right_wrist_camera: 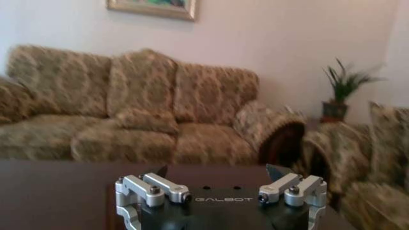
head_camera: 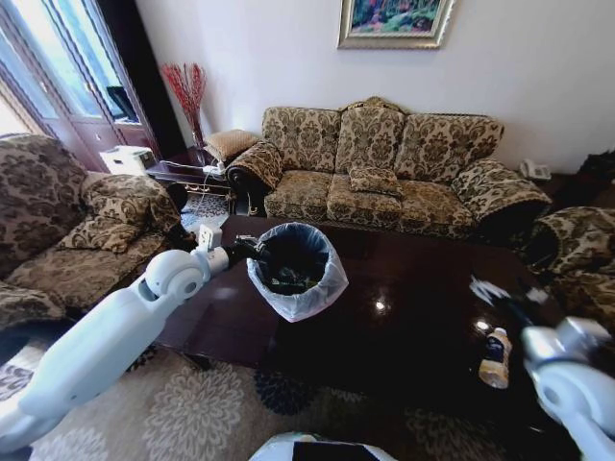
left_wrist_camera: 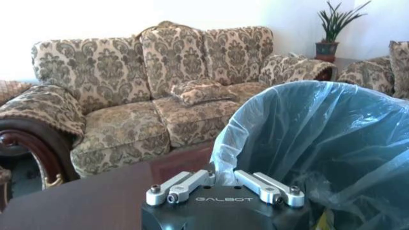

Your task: Move to the front of the table and place the trash on the table into the trash bin.

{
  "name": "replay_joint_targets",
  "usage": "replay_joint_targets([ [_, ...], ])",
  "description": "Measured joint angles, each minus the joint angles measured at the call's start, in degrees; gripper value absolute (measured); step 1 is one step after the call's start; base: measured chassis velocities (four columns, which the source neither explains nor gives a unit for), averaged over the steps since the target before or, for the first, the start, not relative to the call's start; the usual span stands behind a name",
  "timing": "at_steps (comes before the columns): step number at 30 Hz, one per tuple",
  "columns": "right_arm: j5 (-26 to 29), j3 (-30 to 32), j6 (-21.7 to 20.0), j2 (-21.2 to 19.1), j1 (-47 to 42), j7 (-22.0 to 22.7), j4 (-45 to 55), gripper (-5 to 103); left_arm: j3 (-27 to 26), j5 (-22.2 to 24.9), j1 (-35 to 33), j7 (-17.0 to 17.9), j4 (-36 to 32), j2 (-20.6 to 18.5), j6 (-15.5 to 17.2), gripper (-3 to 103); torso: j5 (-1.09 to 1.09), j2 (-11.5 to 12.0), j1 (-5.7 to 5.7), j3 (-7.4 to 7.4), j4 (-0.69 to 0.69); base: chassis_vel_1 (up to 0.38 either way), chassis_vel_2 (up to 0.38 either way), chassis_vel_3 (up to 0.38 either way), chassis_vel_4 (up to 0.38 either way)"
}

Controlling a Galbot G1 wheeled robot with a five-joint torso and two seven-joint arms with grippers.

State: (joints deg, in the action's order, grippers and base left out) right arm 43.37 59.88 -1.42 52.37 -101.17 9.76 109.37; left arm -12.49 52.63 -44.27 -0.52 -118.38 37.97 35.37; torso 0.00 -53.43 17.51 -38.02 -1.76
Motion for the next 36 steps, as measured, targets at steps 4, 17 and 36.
replay_joint_targets([
  [4, 1.6, -4.6, 0.4, 1.9, 5.5, 3.1, -10.1, 100, -0.3, -0.9, -1.0, -0.5, 0.0, 1.1, -0.3, 2, 0.04, 0.0, 0.01, -0.01, 0.0, 0.0, 0.0, 0.0, 0.0],
  [17, 6.7, -9.9, -3.6, 8.3, 11.9, 15.6, -14.7, 100, 0.5, -1.2, -0.3, -1.0, 0.6, 1.2, -0.6, 2, 0.0, 0.0, 0.01, -0.01, -0.01, 0.0, 0.0, 0.0, 0.0],
  [36, 12.0, -13.1, -5.2, 8.2, 17.2, 14.7, -21.1, 59, 1.1, -1.2, 0.3, -1.3, 1.7, 1.3, -1.2, 2, -0.06, 0.0, 0.01, 0.0, -0.01, 0.0, 0.0, 0.0, 0.0],
])
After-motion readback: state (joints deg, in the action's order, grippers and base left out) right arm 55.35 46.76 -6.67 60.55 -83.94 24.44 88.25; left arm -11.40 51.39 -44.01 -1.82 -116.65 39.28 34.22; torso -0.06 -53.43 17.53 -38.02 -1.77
